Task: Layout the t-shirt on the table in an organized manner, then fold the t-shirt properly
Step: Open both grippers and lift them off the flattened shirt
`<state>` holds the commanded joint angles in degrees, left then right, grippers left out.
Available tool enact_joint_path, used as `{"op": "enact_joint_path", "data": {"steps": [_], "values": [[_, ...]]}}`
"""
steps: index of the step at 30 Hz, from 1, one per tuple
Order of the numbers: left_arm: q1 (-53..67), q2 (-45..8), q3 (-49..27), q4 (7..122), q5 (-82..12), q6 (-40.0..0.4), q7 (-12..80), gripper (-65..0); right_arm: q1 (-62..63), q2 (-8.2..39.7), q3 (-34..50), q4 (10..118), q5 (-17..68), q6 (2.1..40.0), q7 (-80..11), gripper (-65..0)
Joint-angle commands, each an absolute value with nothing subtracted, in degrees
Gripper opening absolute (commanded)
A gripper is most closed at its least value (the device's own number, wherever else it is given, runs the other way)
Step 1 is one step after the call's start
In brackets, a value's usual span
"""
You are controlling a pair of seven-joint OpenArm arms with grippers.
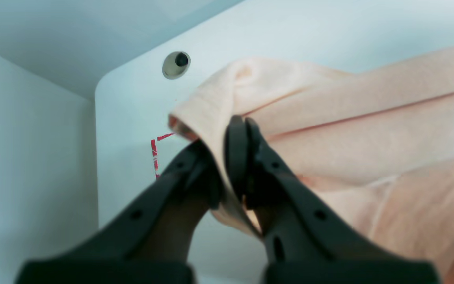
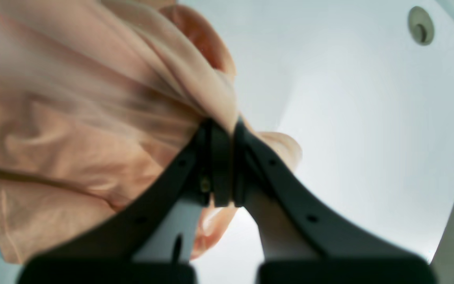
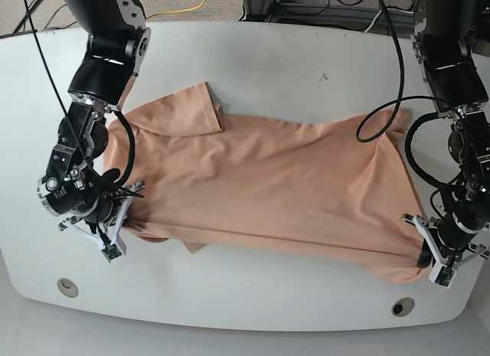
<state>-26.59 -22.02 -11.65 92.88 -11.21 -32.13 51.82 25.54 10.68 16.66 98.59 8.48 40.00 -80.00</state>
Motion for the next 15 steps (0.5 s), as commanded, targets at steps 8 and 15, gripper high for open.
{"op": "enact_joint_path", "data": {"steps": [8, 15], "values": [[-26.1, -22.0, -11.7, 91.7, -11.2, -32.1, 51.8, -64.7, 25.4, 10.7, 16.3, 97.7, 8.5, 40.0, -78.0, -65.0], [-26.6, -22.0, -11.7, 88.2, -11.2, -32.1, 51.6, -64.6, 25.7, 11.0, 12.4, 91.3, 8.2, 40.0, -72.0, -64.8]]}}
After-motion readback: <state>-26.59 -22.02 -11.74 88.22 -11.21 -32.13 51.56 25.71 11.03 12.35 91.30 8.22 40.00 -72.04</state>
